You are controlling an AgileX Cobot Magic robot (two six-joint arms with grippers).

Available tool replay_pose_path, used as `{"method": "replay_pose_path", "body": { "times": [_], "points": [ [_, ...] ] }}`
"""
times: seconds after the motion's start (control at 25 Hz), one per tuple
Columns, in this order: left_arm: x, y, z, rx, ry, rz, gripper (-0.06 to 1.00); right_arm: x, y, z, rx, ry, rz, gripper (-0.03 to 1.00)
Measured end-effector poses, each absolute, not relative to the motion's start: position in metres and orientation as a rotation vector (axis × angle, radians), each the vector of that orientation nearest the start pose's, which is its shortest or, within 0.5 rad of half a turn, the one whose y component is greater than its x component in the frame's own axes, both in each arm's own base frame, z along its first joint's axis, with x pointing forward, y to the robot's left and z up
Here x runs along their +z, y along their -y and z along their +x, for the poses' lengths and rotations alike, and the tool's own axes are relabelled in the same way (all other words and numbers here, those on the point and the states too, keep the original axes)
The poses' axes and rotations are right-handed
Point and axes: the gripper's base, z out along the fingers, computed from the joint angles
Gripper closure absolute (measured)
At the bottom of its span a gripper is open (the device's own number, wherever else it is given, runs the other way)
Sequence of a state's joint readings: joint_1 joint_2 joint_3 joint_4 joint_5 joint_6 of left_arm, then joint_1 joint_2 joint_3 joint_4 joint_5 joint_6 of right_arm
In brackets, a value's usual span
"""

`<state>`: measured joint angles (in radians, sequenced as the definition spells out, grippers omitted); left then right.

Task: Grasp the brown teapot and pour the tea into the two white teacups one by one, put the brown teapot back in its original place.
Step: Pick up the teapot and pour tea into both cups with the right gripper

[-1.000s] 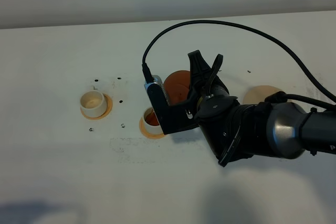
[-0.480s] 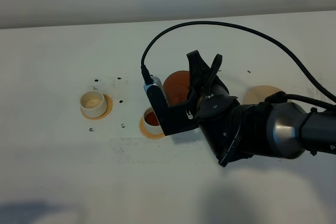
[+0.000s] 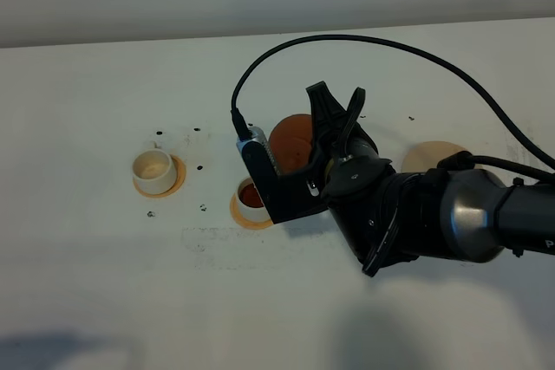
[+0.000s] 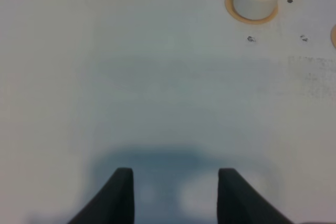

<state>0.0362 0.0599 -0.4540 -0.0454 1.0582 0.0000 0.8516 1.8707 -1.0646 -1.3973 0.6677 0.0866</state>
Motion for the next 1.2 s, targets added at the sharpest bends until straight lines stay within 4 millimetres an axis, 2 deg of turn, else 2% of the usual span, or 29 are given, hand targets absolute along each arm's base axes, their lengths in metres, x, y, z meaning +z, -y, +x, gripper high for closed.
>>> {"method": "replay_pose_path", "body": {
  "times": [1.2],
  "points": [
    [0.2644,0.0033,0.0088,-0.034,-2.147,-0.040,0.57,0.1800,-0.2416,0.2872,-1.017,-1.419,-1.944,0.85]
  ]
}}
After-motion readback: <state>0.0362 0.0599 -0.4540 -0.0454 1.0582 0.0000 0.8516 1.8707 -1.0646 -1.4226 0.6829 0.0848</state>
